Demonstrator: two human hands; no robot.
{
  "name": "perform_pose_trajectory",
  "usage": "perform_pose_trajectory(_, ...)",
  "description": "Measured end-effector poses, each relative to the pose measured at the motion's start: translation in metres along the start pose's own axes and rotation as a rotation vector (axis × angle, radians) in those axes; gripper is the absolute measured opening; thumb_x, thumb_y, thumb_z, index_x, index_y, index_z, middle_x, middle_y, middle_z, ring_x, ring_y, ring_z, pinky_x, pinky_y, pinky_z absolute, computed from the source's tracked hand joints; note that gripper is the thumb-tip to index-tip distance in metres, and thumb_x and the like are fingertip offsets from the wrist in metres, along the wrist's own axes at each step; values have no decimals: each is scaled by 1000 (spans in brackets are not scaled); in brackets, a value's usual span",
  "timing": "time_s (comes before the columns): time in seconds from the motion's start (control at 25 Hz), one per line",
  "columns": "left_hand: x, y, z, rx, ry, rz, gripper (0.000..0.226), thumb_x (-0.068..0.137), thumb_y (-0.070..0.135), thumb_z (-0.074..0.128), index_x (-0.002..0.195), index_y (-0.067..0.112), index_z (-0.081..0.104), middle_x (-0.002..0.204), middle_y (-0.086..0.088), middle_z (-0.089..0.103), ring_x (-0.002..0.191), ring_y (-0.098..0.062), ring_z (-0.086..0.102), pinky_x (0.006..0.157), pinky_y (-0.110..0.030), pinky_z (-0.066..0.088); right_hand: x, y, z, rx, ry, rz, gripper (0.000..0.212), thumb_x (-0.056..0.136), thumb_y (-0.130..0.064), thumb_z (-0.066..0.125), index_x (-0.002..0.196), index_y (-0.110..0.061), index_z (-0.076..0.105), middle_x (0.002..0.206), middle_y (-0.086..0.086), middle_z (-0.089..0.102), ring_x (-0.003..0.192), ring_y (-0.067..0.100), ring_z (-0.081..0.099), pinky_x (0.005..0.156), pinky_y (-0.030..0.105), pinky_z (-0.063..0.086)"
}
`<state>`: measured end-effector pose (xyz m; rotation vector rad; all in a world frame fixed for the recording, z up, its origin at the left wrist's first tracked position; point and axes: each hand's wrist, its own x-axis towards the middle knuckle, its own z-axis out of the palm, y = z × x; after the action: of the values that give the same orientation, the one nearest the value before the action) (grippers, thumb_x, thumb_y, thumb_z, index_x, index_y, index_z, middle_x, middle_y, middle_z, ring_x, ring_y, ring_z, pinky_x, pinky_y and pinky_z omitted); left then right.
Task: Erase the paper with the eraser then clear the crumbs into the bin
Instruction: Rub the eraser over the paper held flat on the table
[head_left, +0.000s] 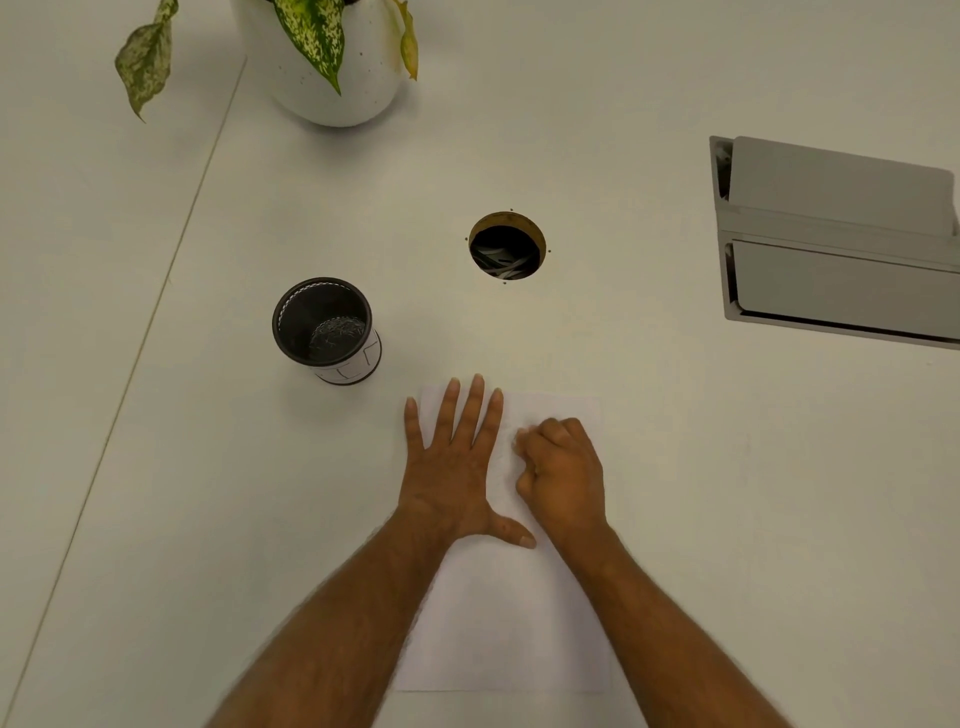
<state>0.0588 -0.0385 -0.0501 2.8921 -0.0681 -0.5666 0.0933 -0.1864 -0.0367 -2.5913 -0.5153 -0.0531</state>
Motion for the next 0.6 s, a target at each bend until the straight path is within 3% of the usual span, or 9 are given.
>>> perform_pose_trajectory(0.2,0,0,0,2,-9,3,156,40,109,35,153,20,-24,162,-8,-31,147,-33,-31,112,-72,-14,19,3,5,1,10,-4,8,78,-1,69,79,-6,75,74,4,67,72,21,56,64,22,41)
perform_pose_trajectory(0.4,-1,-1,-2,1,-12,-5,160,38,109,36,150,16,-31,160,-9,-35,146,-31,-35,111,-71,-17,25,18,-8,316,-15,141,5,84,-9,73,83,-11,77,78,0,70,74,15,61,68,19,48)
perform_pose_trajectory(0.6,-1,0,-3,-11,-17,-3,161,38,109,35,150,13,-30,160,-9,-35,146,-30,-34,111,-71,-18,-38,19,-18,284,16,71,9,84,-14,70,87,-11,78,82,0,70,79,11,60,72,19,49)
